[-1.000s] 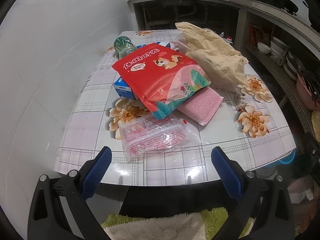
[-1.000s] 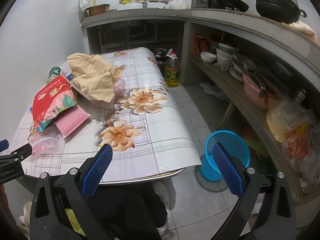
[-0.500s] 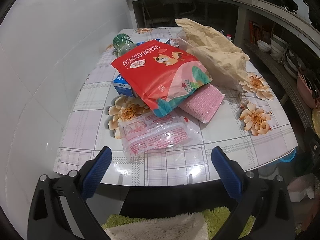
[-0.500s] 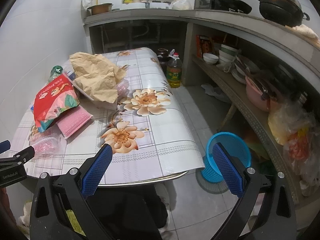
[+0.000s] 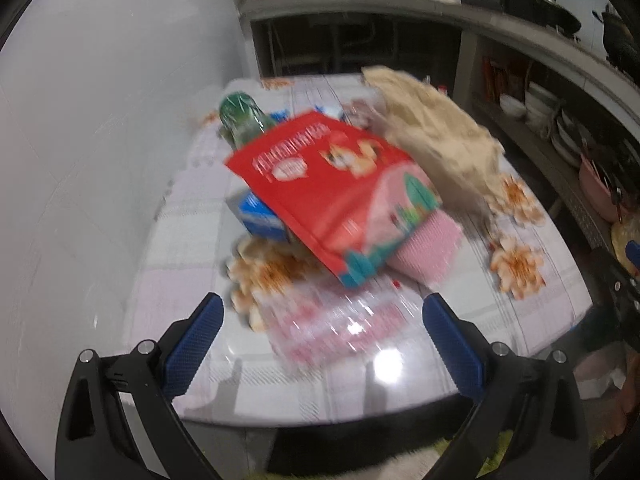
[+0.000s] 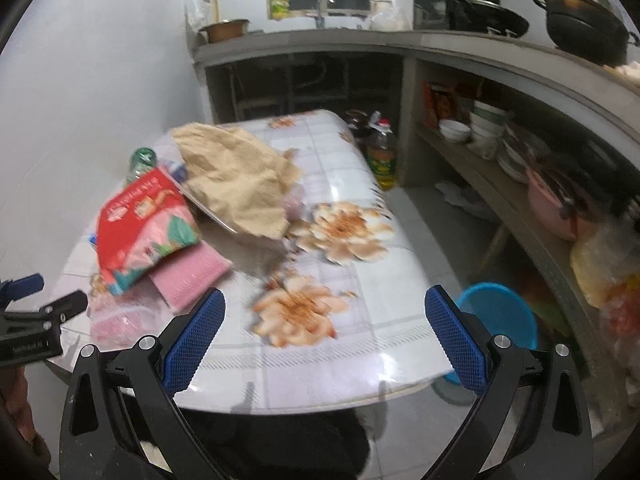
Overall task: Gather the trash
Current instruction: 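Reach the left gripper to the red snack bag and grasp it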
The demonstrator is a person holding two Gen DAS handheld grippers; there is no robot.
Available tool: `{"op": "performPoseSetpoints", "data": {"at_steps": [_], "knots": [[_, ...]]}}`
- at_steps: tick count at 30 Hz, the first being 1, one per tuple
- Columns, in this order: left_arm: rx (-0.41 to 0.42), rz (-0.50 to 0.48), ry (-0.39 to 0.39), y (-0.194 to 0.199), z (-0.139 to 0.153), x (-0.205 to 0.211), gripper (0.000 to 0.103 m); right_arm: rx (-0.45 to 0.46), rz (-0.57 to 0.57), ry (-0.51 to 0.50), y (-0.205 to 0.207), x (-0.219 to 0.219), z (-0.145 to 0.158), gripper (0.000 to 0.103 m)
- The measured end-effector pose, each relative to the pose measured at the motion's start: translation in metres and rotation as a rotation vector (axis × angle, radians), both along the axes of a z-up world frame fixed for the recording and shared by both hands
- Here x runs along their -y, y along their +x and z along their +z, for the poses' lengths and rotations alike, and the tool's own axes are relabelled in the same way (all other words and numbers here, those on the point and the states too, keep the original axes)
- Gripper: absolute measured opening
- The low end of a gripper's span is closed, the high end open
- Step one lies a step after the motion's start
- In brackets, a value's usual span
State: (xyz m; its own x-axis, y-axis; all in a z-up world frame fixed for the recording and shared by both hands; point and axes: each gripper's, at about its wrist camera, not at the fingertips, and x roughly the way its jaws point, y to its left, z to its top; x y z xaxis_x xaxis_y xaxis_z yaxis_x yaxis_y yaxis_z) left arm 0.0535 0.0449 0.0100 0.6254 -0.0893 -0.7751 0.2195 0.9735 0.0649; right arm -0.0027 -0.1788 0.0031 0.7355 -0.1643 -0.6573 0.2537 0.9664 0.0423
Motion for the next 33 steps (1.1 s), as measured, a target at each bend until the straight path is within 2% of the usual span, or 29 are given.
{"op": "performPoseSetpoints", "data": {"at_steps": [2,5,9,12,14,17,21,24,25,26,28,31,33], "knots": [[0.017,-0.018,-0.040,0.009,0.004,-0.010,0.098,0.019,0.017,-0.005,0.006,-0.006,-0.001,0.095],[0.053,-0.053,-0.155,0.021,0.007,-0.027,0.098,0.034,0.045,-0.002,0.013,-0.012,-0.004,0.095],[0.093,-0.028,-0.287,0.047,0.009,-0.049,0.098,0.019,0.096,0.031,0.026,-0.018,-0.011,0.095],[0.074,0.029,-0.325,0.077,0.004,-0.062,0.097,-0.001,0.122,0.043,0.036,-0.023,-0.018,0.095],[0.047,0.035,-0.363,0.097,-0.002,-0.068,0.098,-0.016,0.132,0.046,0.043,-0.026,-0.021,0.095],[-0.048,0.039,-0.446,0.133,-0.018,-0.078,0.097,-0.040,0.142,0.056,0.053,-0.026,-0.028,0.095],[-0.153,0.088,-0.528,0.168,-0.042,-0.088,0.083,-0.062,0.141,0.063,0.062,-0.023,-0.033,0.095],[-0.186,0.101,-0.559,0.181,-0.054,-0.092,0.065,-0.084,0.135,0.069,0.069,-0.021,-0.039,0.095],[-0.191,0.098,-0.572,0.184,-0.056,-0.093,0.056,-0.090,0.133,0.071,0.071,-0.020,-0.041,0.095],[-0.192,0.096,-0.587,0.186,-0.057,-0.094,0.053,-0.095,0.130,0.071,0.072,-0.020,-0.042,0.095],[-0.187,0.100,-0.626,0.187,-0.058,-0.098,0.035,-0.107,0.125,0.074,0.076,-0.019,-0.045,0.095],[-0.169,0.101,-0.670,0.189,-0.053,-0.106,0.018,-0.115,0.121,0.078,0.078,-0.018,-0.047,0.095],[-0.151,0.092,-0.698,0.187,-0.048,-0.109,0.012,-0.117,0.120,0.080,0.078,-0.019,-0.047,0.095]]}}
